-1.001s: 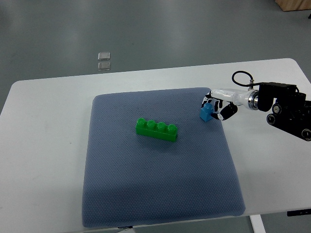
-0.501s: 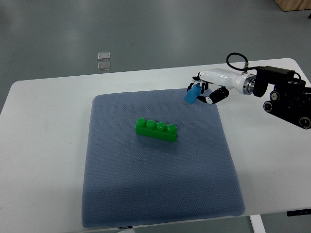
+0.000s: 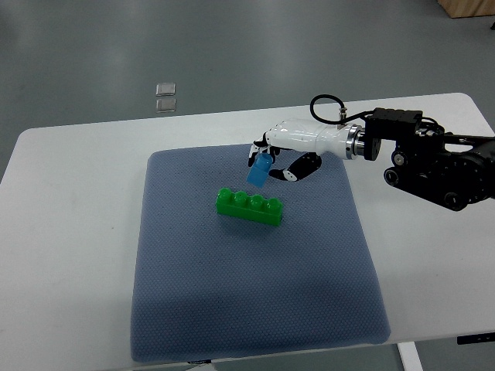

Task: Stack blue block on green block with right hand
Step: 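Lift the blue block and carry it over the green block, then lower the blue block onto the green block's studs and press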

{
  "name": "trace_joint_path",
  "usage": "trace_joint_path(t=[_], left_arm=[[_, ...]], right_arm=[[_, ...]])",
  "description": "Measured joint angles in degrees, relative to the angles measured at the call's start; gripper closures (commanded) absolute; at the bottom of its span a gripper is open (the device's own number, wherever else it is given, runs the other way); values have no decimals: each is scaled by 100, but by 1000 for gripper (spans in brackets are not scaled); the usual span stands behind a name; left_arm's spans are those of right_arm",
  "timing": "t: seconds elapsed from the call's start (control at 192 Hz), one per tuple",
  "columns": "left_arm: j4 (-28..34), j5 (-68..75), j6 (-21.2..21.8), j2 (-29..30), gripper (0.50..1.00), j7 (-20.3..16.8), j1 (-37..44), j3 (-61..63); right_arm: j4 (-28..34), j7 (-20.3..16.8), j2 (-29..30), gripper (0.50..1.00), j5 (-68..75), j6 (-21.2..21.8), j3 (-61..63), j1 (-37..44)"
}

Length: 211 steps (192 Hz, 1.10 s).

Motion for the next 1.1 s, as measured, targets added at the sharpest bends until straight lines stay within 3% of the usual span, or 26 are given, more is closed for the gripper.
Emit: trace_joint_path(t=[1.1], left_arm=[[0,0,-1,0,500,0,0,0]], right_arm=[[17,29,215,1000,-1000,-248,-745,400]])
